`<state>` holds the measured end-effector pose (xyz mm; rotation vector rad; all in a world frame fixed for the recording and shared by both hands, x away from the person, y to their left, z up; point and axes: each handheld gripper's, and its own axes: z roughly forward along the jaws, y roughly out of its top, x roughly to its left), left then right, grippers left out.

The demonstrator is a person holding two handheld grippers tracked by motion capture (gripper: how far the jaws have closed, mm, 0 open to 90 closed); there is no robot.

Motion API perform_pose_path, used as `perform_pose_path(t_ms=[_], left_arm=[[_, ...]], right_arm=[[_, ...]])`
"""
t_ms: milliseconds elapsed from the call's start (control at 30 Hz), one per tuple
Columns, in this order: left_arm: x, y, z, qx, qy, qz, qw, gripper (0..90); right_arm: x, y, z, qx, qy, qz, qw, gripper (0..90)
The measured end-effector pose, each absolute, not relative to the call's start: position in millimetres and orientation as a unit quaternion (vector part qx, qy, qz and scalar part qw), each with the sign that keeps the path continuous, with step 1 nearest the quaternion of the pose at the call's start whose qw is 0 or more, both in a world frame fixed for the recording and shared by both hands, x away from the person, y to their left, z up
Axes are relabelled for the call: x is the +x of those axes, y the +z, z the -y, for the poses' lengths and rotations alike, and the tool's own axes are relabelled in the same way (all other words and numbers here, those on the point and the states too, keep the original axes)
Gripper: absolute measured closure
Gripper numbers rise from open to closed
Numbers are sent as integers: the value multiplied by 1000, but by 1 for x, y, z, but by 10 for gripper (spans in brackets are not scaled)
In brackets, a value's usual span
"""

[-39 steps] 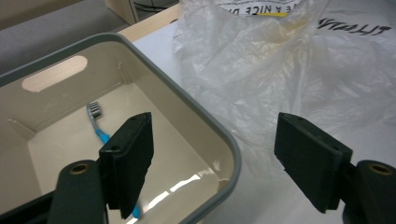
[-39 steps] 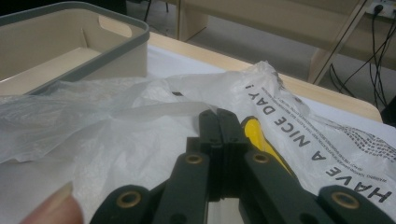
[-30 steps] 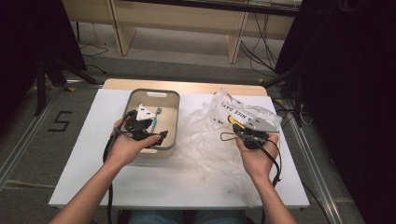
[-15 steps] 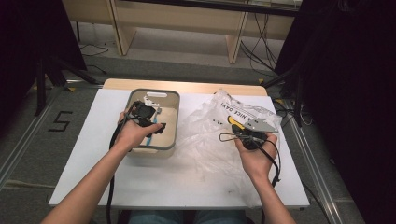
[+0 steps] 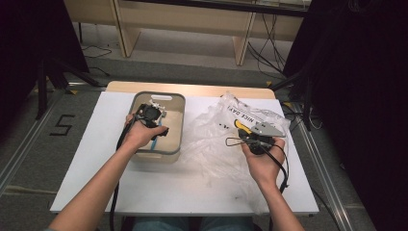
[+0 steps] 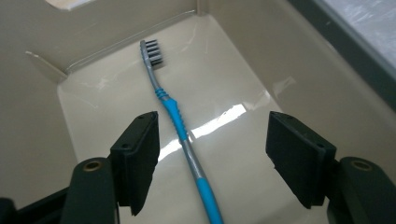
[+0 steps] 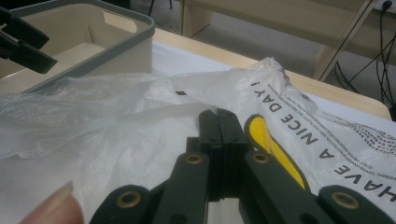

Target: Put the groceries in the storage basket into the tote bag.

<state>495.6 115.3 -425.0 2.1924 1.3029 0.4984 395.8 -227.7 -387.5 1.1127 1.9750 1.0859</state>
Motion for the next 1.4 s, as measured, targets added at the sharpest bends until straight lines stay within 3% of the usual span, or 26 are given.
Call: perform_pose_path(t_ms=[600, 1033, 1400], left_arm=[[520, -430, -108, 822, 175, -495, 220, 410], [533, -451, -112, 832, 131, -511, 170, 475], [538, -458, -116, 825, 97, -530, 168, 551]], right_arm=[[397, -388, 228, 421, 411, -748, 307, 900], [397, -388, 227, 420, 410, -749, 307, 900], [397, -389, 227, 420, 409, -750, 307, 900]])
